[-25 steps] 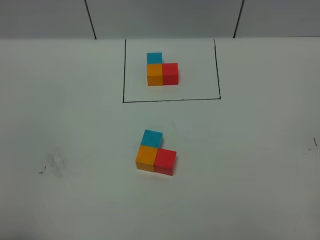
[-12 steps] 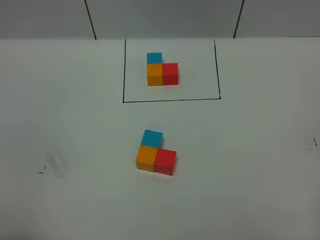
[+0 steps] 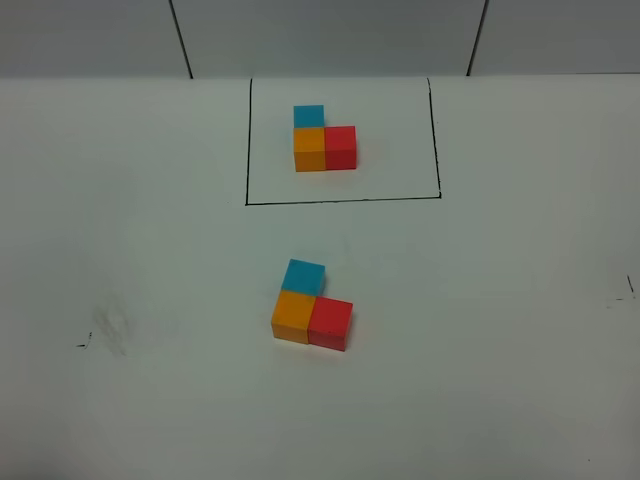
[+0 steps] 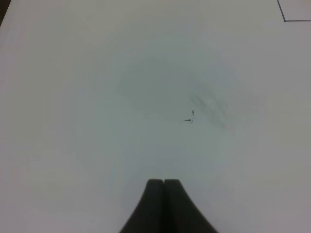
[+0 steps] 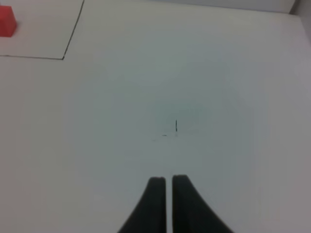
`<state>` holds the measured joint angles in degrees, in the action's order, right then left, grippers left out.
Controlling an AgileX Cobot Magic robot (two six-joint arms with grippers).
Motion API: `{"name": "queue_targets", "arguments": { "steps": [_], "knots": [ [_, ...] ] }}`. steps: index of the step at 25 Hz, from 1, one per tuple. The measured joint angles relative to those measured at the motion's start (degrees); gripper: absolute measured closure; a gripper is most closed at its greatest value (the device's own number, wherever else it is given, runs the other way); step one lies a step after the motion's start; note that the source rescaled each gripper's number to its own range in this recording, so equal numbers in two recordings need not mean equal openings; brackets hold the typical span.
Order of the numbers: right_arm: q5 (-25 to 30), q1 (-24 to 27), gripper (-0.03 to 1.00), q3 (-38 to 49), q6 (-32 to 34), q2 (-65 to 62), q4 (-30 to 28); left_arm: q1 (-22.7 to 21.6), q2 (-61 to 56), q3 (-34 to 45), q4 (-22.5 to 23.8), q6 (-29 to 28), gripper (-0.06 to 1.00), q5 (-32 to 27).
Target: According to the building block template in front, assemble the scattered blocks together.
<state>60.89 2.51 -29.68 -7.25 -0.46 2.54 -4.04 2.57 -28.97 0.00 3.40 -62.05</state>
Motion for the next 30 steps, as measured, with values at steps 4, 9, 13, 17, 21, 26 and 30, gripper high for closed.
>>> {"name": "queue_targets", "arguments": {
  "steps": [4,9,13,17,21,26,30],
  "knots": [
    [0.00,0.00,0.97,0.13,-0.04,0.00,-2.54,0.00,0.00,0.00,0.00,0.00,0.94,0.00],
    [0.06,0.00,0.97,0.37,-0.10,0.00,-2.54,0.00,0.00,0.00,0.00,0.00,0.94,0.00],
    [0.01,0.00,0.97,0.37,-0.10,0.00,-2.54,0.00,0.00,0.00,0.00,0.00,0.94,0.00],
    [0.01,0.00,0.97,0.37,-0.10,0.00,-2.54,0.00,0.00,0.00,0.00,0.00,0.94,0.00],
    [0.01,0.00,0.97,0.37,-0.10,0.00,-2.54,0.00,0.00,0.00,0.00,0.00,0.94,0.00],
    [0.01,0.00,0.97,0.37,-0.10,0.00,-2.54,0.00,0.00,0.00,0.00,0.00,0.94,0.00],
    [0.01,0.00,0.97,0.37,-0.10,0.00,-2.54,0.00,0.00,0.00,0.00,0.00,0.94,0.00]
  ]
}}
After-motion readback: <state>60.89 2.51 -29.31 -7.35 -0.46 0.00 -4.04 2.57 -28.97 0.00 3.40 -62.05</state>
